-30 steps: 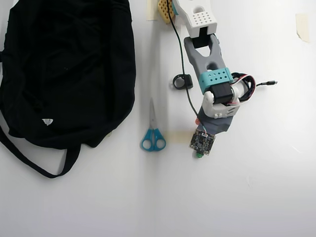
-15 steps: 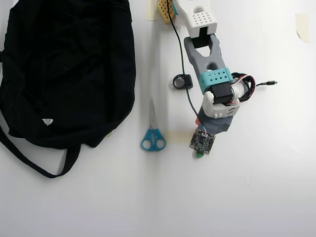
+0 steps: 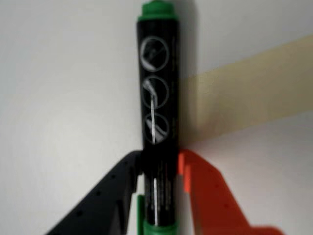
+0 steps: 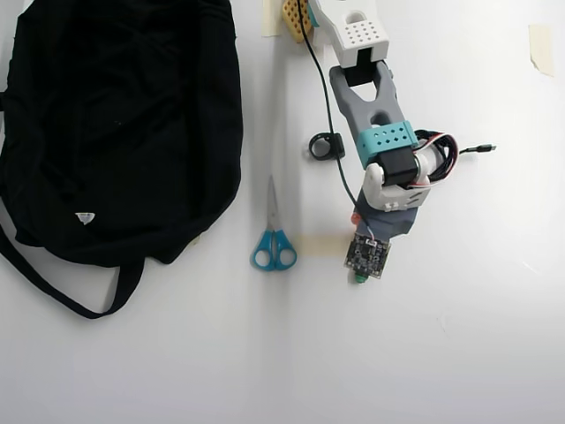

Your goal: Put the green marker into the black bag

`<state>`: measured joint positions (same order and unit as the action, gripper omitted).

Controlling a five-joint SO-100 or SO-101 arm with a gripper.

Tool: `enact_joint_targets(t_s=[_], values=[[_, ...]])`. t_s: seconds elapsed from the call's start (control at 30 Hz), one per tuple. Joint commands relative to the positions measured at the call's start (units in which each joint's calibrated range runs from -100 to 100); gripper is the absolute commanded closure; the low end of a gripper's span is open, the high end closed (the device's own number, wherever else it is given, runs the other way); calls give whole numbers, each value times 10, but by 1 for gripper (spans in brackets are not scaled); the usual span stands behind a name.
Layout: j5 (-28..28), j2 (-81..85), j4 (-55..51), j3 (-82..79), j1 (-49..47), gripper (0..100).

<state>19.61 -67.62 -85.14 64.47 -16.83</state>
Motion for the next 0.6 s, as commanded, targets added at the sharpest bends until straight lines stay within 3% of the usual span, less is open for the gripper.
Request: enact_joint_targets(t_s=[0.0, 0.57], values=[[-11, 11, -14, 21, -13, 98], [-35, 12, -83, 107, -13, 98]])
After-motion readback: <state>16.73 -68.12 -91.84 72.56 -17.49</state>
